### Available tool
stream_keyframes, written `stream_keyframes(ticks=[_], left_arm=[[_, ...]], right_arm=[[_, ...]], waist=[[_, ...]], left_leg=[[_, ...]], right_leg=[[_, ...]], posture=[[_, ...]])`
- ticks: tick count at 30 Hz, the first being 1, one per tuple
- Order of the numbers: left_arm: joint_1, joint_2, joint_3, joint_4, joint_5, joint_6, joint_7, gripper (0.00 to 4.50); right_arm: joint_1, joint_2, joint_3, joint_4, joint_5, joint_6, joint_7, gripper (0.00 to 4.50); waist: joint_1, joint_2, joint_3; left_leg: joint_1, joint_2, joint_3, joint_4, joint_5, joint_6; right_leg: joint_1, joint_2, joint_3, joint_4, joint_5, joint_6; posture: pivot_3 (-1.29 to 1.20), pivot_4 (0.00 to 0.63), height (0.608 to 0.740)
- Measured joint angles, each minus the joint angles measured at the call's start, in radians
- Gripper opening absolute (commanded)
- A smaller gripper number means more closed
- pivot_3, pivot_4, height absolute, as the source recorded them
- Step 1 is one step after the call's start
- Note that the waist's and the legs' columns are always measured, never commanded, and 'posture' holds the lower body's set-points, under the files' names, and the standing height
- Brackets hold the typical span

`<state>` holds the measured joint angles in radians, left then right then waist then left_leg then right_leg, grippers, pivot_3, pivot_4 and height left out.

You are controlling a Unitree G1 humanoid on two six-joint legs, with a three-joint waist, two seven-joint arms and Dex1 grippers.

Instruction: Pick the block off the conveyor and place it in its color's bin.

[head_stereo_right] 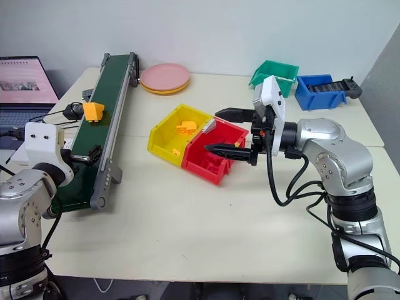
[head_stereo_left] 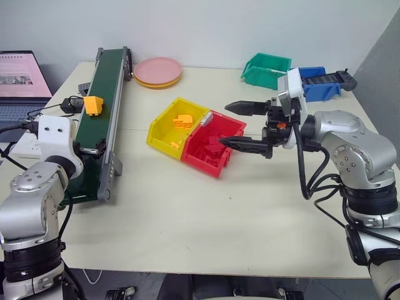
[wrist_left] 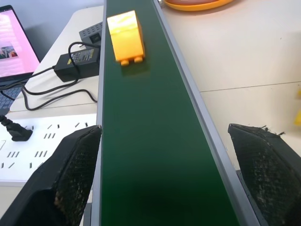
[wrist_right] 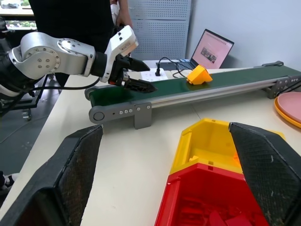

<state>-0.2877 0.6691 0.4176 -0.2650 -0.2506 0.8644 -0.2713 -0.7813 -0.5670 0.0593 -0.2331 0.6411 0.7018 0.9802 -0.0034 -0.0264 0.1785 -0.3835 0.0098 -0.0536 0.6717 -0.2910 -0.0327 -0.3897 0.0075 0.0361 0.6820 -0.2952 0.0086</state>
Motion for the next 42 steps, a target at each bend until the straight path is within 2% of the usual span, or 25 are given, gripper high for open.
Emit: stream_keyframes(ticks=[16,24,32,39,42], left_arm=[[-0.087,0.001,-0.005,0.155,0.009,0.048,0.019,4.49],[-0.084,0.001,-0.018,0.174,0.009,0.049,0.026,2.98],[0.0,-0.076,0.017,-0.003,0.006,0.123,0.097,1.57],[0.02,-0.088,0.021,-0.095,0.005,0.178,0.122,1.53],[-0.049,-0.059,-0.023,-0.112,-0.003,0.183,0.097,1.53]], right_arm=[[0.054,-0.047,0.011,-0.072,-0.003,-0.012,0.023,4.5],[0.055,-0.052,0.011,-0.086,-0.001,-0.01,0.023,4.5],[0.053,-0.053,0.011,-0.083,0.008,-0.009,0.028,4.5],[0.049,-0.057,0.011,-0.075,0.008,-0.01,0.057,4.5],[0.052,-0.094,0.01,-0.076,0.005,-0.014,0.069,4.5]], waist=[[0.0,0.0,0.0],[0.0,0.0,0.0],[0.0,0.0,0.0],[0.0,0.0,0.0],[0.008,-0.001,0.0]], left_leg=[[0.0,0.0,0.0,-0.001,0.0,0.0],[0.0,0.0,0.0,-0.001,0.0,0.0],[0.0,0.0,0.0,-0.001,0.0,0.0],[0.0,0.0,0.0,-0.001,0.0,0.0],[-0.001,-0.001,-0.002,0.0,0.0,0.0]], right_leg=[[0.0,0.0,0.0,0.0,0.0,0.0],[0.0,0.0,0.0,0.0,0.0,0.0],[0.0,0.0,0.0,0.0,0.0,0.0],[0.0,0.0,0.0,0.0,0.0,0.0],[0.0,-0.001,-0.002,0.0,0.0,0.0]], posture=[[0.0,0.15,0.74],[0.0,0.15,0.74],[0.0,0.15,0.74],[0.0,0.15,0.74],[0.0,0.15,0.74]])
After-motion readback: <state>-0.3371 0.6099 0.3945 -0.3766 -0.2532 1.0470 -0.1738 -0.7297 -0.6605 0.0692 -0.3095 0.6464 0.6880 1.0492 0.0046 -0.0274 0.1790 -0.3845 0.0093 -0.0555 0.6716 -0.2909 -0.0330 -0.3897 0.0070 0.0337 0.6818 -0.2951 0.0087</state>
